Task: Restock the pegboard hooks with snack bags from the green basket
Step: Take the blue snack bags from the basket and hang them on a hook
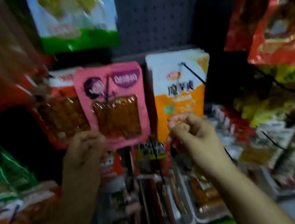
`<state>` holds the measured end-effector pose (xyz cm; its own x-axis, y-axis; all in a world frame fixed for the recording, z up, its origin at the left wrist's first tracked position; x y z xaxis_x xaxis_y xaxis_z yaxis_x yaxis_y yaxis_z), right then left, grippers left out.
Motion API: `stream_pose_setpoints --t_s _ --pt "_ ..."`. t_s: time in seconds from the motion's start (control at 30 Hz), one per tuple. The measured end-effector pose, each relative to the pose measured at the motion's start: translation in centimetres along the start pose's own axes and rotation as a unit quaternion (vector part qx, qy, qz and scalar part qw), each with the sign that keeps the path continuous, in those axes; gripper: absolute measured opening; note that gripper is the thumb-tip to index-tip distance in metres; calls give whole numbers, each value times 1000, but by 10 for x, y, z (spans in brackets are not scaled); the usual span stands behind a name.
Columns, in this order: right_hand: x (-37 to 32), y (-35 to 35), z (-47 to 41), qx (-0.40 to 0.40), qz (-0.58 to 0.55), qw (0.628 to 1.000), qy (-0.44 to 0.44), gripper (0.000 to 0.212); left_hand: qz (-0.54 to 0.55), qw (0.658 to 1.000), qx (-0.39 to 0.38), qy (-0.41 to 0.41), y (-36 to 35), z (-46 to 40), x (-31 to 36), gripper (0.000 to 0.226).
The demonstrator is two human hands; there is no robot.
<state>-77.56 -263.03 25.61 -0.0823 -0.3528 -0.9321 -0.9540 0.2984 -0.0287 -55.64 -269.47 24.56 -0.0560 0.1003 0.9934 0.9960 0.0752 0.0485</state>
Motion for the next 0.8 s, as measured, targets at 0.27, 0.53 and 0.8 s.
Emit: stream_pose_setpoints --t_s 0.27,0.53,0.8 --pt "87 134 127 75 87 981 -156 17 -32 980 -158 116 -123 122 -93 28" --pt "224 305 247 145 159 920 -328 19 -28 927 -267 262 -301 243 -249 21" --pt "484 394 398 82 234 830 -499 4 -156 852 -304 396 -373 344 -556 12"
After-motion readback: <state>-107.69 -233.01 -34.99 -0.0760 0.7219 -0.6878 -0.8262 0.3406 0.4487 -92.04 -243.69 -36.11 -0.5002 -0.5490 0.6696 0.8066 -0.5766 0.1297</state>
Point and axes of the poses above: each hand's wrist, its own z-axis away from the middle knuckle, its own y-axis out of the back of the hand, x = y × z, the point moved 3 cm from there along -z, towards the middle knuckle, and after that the axes turned 7 degrees about y, right-handed, at the moved point
